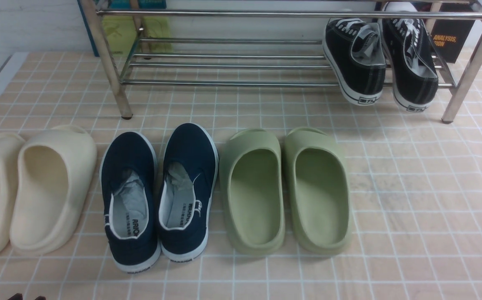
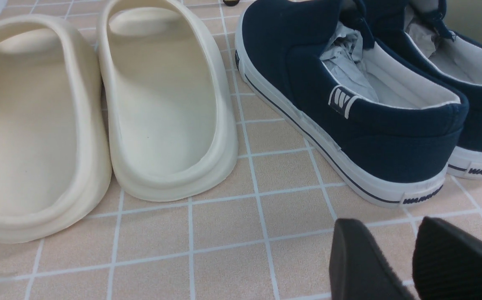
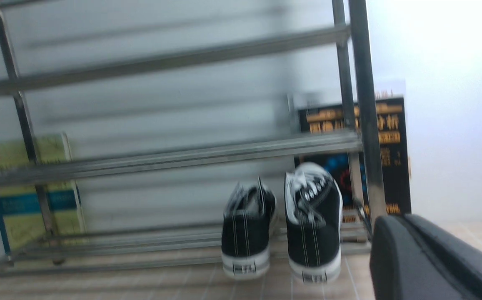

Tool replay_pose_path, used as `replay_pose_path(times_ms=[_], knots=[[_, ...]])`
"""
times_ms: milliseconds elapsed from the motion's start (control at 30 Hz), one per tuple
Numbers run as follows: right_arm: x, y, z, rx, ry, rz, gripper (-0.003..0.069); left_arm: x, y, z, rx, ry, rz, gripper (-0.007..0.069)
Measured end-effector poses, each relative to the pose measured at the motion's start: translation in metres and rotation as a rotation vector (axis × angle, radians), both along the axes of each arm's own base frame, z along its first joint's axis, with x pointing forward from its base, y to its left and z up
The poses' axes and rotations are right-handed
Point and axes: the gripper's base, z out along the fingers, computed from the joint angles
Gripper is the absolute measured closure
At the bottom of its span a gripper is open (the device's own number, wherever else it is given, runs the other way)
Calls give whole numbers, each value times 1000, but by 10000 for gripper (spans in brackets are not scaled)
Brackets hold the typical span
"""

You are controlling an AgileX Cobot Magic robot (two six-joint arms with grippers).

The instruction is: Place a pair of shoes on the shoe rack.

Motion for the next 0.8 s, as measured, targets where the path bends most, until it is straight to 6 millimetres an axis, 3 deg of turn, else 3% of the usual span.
replay_pose_path(times_ms=[600,700,800], knots=[[-9,0,21,64,-216,34,629,0,0,0,1,0,0,385],[-10,1,34,54,-186,35,629,0,0,0,1,0,0,385],[-6,1,65,25,-116,25,629,0,0,0,1,0,0,385]])
